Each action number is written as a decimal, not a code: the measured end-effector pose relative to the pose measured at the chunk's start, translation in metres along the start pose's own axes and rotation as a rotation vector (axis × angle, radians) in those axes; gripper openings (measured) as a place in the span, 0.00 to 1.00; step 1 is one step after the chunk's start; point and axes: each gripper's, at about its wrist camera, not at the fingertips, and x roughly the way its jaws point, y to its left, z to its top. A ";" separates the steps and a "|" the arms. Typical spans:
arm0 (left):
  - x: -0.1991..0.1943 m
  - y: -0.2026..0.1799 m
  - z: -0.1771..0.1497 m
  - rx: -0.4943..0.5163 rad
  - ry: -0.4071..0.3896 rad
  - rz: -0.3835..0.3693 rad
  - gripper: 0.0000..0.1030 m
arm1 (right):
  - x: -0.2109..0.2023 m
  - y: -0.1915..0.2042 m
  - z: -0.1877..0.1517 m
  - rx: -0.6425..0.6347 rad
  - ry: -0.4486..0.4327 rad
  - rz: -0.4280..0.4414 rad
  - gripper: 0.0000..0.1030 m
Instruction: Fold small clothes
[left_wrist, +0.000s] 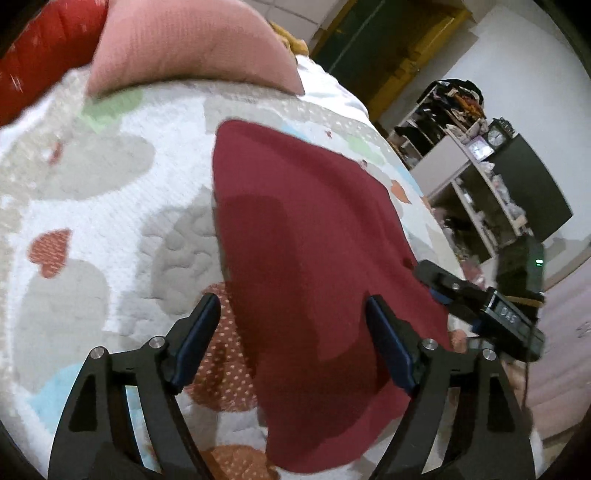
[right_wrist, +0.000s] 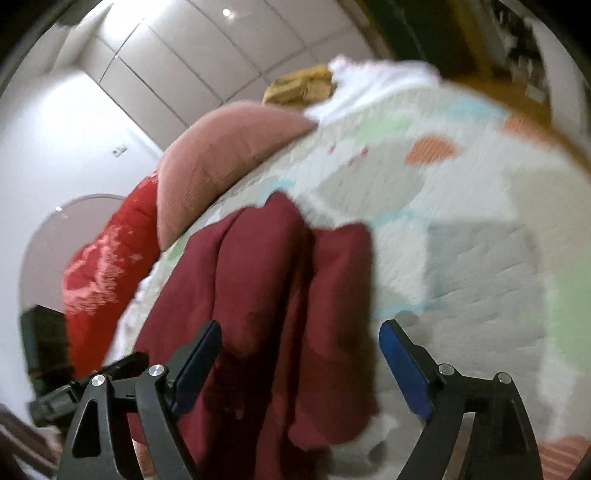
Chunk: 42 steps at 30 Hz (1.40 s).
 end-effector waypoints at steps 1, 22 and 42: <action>0.004 0.001 0.001 -0.008 0.013 -0.016 0.80 | 0.008 0.000 0.001 0.008 0.021 0.035 0.83; -0.063 -0.033 -0.053 0.037 0.000 0.000 0.60 | -0.037 0.093 -0.038 -0.230 0.002 0.012 0.35; -0.129 -0.027 -0.142 0.031 -0.101 0.328 0.67 | -0.114 0.142 -0.136 -0.442 -0.022 -0.066 0.43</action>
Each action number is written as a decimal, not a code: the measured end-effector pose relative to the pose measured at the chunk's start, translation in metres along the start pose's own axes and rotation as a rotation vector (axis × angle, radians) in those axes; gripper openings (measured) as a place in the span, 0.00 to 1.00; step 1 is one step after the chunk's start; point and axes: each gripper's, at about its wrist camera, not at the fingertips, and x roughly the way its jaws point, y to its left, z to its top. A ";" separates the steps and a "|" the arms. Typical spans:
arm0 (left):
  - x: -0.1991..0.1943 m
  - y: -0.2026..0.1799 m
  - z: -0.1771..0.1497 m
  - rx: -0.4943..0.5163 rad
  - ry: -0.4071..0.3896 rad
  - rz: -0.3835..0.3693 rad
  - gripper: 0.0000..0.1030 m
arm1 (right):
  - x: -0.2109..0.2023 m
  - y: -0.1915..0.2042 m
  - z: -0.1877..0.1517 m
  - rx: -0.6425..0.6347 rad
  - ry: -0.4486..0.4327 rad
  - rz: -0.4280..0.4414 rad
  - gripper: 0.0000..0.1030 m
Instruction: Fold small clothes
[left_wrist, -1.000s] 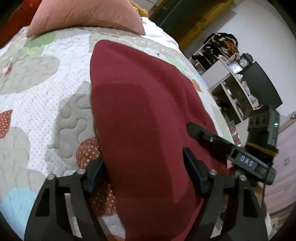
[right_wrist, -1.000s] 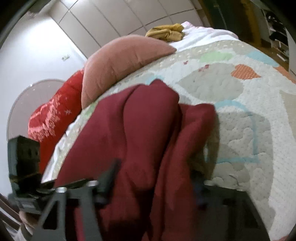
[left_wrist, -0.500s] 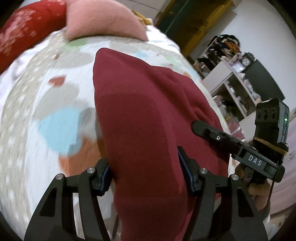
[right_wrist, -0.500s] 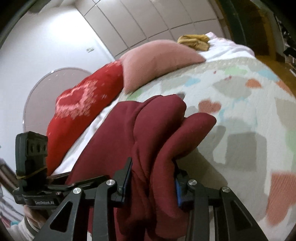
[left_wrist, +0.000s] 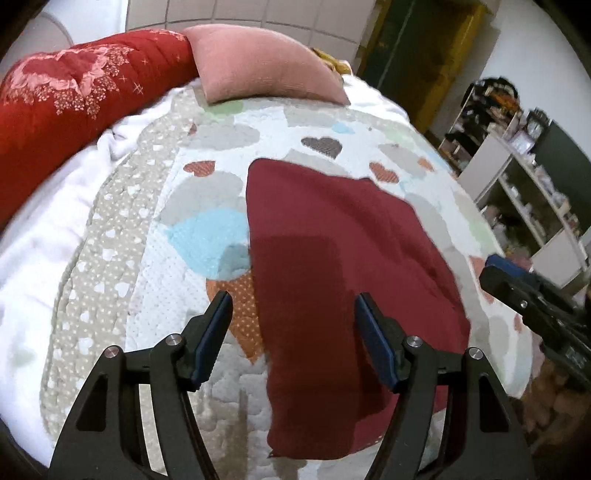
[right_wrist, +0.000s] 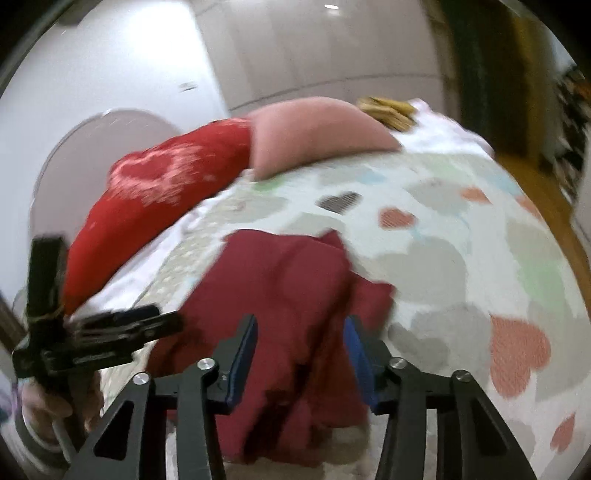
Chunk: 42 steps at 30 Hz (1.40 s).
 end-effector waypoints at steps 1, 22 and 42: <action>0.004 0.000 -0.001 0.005 0.012 0.009 0.67 | 0.004 0.005 0.001 -0.015 0.006 0.017 0.41; -0.012 -0.017 -0.015 0.050 -0.066 0.108 0.68 | -0.005 0.035 -0.036 -0.044 0.014 -0.169 0.45; -0.058 -0.010 -0.025 0.017 -0.194 0.152 0.68 | -0.032 0.063 -0.038 -0.029 -0.059 -0.227 0.60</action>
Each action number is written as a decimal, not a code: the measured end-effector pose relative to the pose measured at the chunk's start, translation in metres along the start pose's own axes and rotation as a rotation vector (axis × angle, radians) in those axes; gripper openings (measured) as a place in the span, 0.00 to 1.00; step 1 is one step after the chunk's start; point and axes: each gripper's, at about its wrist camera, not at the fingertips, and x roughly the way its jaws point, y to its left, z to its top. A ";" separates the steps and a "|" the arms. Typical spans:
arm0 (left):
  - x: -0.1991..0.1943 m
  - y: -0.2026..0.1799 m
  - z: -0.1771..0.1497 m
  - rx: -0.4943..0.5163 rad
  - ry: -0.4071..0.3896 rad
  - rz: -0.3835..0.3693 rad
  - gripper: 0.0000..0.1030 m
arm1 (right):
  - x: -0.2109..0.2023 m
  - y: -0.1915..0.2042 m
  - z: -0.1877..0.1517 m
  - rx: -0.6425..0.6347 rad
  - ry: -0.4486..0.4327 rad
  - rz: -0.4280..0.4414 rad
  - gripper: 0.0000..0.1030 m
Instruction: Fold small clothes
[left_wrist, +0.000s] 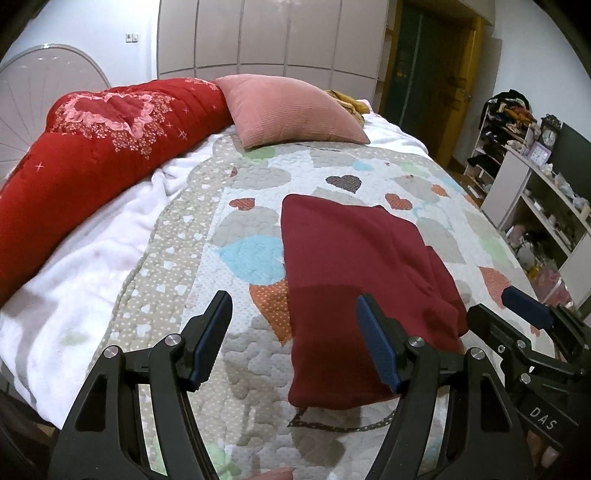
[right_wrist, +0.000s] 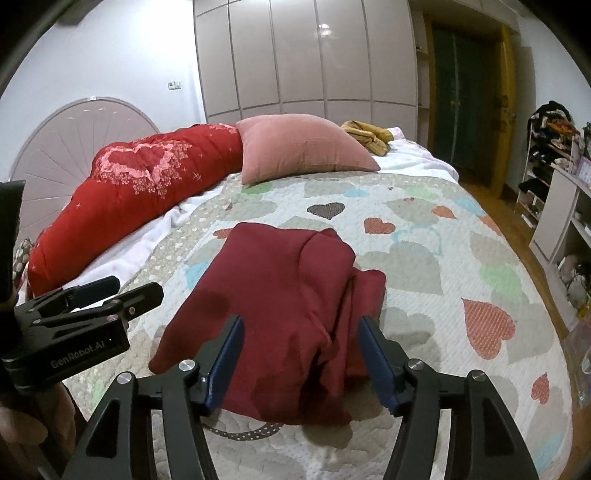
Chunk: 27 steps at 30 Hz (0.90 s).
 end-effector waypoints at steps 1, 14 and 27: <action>0.000 0.000 0.000 0.001 -0.003 0.002 0.68 | 0.001 0.000 0.000 0.000 0.002 0.000 0.60; -0.002 -0.002 -0.001 0.013 -0.013 0.010 0.68 | 0.005 0.002 -0.004 0.009 0.021 0.002 0.61; 0.000 -0.005 -0.003 0.027 -0.004 0.009 0.68 | 0.006 0.002 -0.004 0.008 0.029 0.006 0.61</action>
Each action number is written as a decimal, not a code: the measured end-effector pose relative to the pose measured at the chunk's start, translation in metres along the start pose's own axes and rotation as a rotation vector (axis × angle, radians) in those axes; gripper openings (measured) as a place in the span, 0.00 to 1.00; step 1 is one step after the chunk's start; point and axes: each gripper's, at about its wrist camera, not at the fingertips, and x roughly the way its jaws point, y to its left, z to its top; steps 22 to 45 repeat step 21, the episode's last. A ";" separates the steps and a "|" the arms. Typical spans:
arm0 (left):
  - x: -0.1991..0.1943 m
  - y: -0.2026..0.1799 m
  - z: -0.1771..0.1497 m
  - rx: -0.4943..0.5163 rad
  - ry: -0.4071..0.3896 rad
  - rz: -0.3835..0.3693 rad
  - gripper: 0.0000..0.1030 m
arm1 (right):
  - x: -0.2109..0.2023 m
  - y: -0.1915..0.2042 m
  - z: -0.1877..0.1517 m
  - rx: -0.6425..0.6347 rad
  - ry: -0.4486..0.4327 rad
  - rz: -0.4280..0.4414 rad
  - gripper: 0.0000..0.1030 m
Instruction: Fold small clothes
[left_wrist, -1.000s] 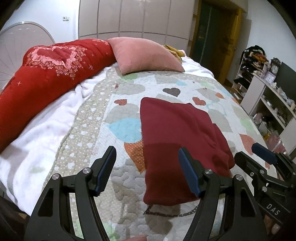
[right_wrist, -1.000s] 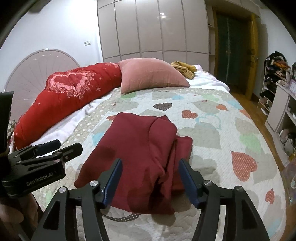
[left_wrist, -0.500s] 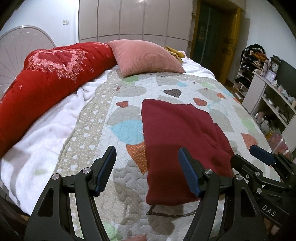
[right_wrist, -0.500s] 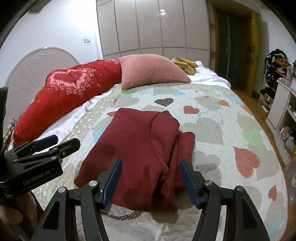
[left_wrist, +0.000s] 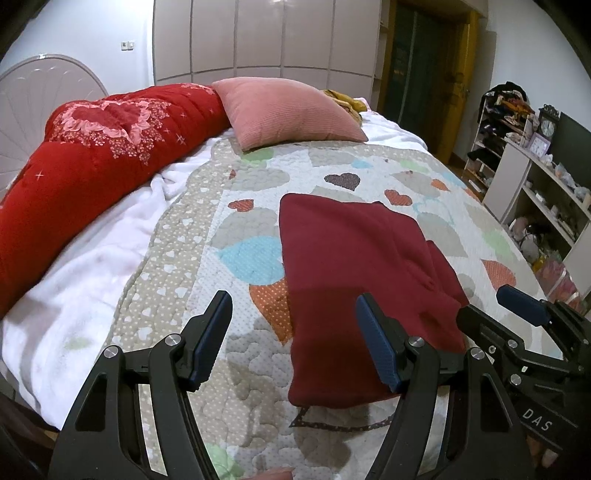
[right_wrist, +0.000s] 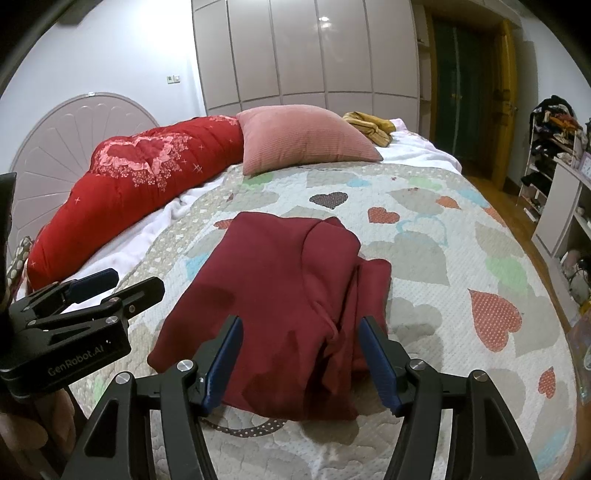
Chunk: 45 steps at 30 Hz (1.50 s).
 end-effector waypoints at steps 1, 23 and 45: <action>0.000 0.000 0.000 0.001 0.001 0.000 0.68 | 0.000 0.000 0.000 0.001 0.001 0.000 0.61; 0.010 -0.003 0.002 0.063 -0.037 -0.019 0.68 | 0.017 -0.001 -0.001 0.000 0.039 0.010 0.61; 0.010 -0.003 0.002 0.063 -0.037 -0.019 0.68 | 0.017 -0.001 -0.001 0.000 0.039 0.010 0.61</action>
